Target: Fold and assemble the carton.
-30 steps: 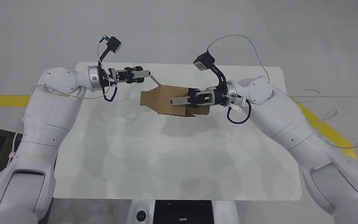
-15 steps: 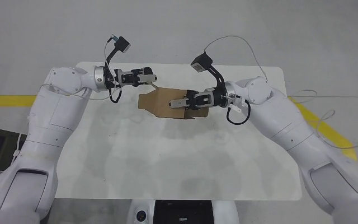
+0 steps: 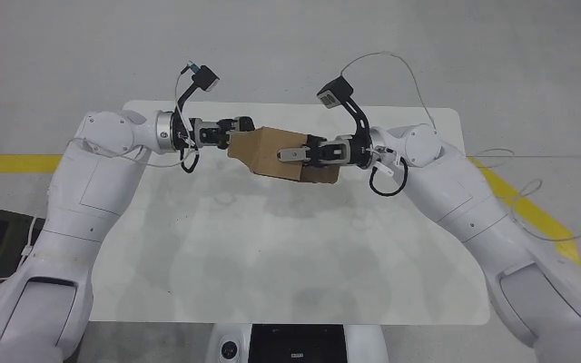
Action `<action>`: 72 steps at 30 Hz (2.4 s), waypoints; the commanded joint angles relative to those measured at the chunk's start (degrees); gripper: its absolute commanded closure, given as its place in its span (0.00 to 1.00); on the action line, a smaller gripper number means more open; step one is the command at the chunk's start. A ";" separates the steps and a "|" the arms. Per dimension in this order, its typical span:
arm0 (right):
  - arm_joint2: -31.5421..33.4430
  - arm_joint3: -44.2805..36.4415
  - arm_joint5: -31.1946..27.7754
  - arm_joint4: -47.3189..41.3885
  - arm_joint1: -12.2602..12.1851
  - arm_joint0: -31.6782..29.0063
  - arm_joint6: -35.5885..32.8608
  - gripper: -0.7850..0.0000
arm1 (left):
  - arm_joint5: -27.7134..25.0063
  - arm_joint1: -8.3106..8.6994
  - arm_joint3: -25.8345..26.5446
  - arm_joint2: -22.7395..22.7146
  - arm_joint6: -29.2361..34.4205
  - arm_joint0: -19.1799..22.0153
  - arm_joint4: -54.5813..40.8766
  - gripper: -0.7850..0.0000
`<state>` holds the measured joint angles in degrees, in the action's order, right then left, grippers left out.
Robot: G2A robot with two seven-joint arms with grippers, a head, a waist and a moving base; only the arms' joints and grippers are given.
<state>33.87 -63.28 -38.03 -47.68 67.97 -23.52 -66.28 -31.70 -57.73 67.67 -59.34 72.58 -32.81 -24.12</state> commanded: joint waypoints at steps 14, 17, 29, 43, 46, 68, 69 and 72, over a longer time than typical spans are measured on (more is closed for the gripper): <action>0.75 1.64 -0.30 1.86 0.67 -0.56 0.31 1.00 | -0.28 0.75 -1.36 0.21 -0.29 0.18 0.38 0.00; 0.83 2.72 -0.41 2.84 0.56 -0.97 0.41 1.00 | -0.59 0.87 -2.67 -0.23 -0.60 0.39 0.95 0.00; 0.95 8.12 -1.24 7.61 -0.39 -2.84 1.26 1.00 | -1.32 1.22 -2.16 -1.75 -1.32 0.39 1.05 0.00; 1.22 9.73 -2.36 9.17 0.00 -2.10 2.38 1.00 | -4.13 1.86 4.36 1.95 -5.88 0.20 16.83 0.00; 1.41 9.17 -2.49 9.00 -0.03 -2.21 2.51 1.00 | -2.58 1.79 3.17 1.95 -7.84 0.46 18.20 0.00; 2.21 3.11 -1.25 5.86 -0.71 -2.39 1.26 1.00 | 0.47 1.67 1.94 1.80 -10.63 0.13 18.23 0.00; 2.17 2.86 -1.18 5.68 -0.72 -2.42 1.19 1.00 | 0.49 1.66 2.05 1.80 -10.51 0.13 17.82 0.00; 2.12 2.08 -0.80 5.07 -0.74 -2.34 0.81 1.00 | 0.34 1.61 2.21 1.77 -9.90 0.08 16.29 0.00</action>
<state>36.00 -61.04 -38.94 -42.41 67.23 -25.87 -65.36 -31.33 -56.11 69.85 -57.55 62.46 -32.70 -7.25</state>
